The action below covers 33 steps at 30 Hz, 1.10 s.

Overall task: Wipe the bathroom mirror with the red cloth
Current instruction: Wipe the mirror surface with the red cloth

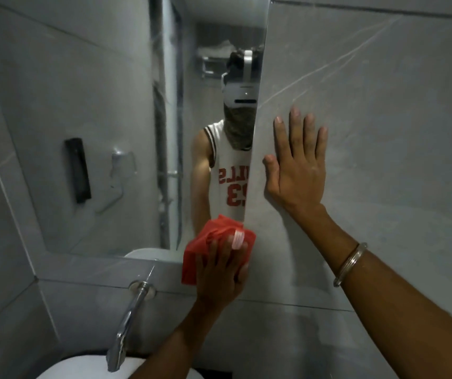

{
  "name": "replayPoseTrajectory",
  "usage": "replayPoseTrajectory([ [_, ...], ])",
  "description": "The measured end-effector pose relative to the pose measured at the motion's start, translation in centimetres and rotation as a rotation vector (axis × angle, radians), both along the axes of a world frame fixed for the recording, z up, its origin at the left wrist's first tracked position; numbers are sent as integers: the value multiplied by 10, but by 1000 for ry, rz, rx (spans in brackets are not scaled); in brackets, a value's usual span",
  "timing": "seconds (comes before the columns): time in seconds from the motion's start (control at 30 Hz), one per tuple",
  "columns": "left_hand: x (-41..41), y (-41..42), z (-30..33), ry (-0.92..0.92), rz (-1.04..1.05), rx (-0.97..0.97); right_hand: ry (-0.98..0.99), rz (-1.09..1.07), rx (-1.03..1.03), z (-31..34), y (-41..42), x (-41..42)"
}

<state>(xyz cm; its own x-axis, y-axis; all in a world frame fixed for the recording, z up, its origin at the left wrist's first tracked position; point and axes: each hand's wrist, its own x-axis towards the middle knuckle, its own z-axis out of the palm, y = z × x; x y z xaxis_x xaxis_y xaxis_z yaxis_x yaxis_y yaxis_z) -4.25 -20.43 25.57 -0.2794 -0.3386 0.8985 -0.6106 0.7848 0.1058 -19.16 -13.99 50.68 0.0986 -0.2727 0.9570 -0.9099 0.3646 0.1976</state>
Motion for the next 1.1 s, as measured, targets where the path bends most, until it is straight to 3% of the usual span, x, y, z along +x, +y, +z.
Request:
replayPoseTrajectory([
  [0.17,6,8,12,-69,6,89,-22,18,43,2,7,5],
  [0.27,7,-2,63,-66,19,-29,-46,62,63,5,13,7],
  [0.53,21,-32,348,-119,37,-341,109,204,92,70,22,-6],
  [0.7,41,-46,482,-234,85,-466,17,250,-3,146,14,20],
  [0.83,62,-62,510,-294,67,-562,27,323,-43,182,-1,51],
  [1.1,149,-124,509,-38,109,-372,79,408,24,204,-54,129],
])
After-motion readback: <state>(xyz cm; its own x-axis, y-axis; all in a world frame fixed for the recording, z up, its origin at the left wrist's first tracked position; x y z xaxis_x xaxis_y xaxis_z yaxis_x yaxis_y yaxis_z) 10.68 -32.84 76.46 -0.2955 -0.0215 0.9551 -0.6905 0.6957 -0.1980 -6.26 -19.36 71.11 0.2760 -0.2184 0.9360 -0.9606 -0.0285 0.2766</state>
